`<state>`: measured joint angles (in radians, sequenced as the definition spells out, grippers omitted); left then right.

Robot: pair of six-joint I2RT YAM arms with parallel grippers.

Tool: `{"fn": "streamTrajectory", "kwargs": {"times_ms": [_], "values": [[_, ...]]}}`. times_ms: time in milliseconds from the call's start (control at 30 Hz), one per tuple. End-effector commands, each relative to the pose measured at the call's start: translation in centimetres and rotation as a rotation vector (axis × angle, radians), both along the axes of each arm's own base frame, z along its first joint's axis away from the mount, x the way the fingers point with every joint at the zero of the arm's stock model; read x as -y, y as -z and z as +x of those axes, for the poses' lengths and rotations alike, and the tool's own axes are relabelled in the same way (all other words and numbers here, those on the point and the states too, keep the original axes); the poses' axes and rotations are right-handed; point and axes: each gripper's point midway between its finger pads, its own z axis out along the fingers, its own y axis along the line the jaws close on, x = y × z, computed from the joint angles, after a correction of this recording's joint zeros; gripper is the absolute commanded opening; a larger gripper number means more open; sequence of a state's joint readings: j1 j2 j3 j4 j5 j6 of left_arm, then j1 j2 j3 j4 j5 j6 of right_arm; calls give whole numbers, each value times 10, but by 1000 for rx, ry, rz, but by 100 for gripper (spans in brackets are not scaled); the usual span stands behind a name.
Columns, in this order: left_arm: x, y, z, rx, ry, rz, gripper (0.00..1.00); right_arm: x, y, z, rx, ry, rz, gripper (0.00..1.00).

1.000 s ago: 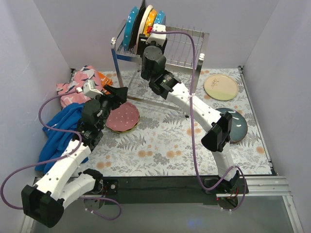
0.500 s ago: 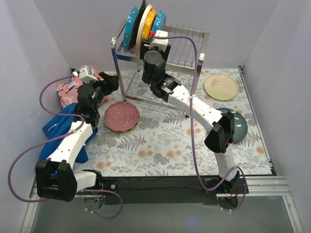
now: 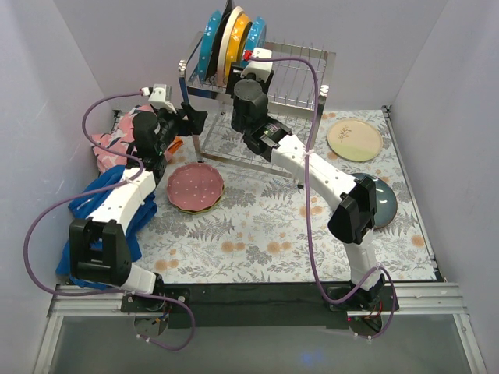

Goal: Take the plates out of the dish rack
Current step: Unload the plate from the dish rack.

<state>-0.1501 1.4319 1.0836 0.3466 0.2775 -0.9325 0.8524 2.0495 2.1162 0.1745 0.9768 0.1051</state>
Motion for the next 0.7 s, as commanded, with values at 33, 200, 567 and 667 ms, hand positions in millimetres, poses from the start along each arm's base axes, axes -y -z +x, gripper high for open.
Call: {"fn": "streamTrajectory", "kwargs": {"times_ms": [33,200,567,667], "values": [[-11,5,20,10,-33,89,71,33,-8,21,18,61,-11,59],[-14,11,31,12,-36,96,71,38,-7,28,21,73,-8,56],[3,33,50,22,69,153,64,34,5,39,13,70,-12,60],[6,35,51,43,94,170,59,33,4,38,15,59,-6,51]]}}
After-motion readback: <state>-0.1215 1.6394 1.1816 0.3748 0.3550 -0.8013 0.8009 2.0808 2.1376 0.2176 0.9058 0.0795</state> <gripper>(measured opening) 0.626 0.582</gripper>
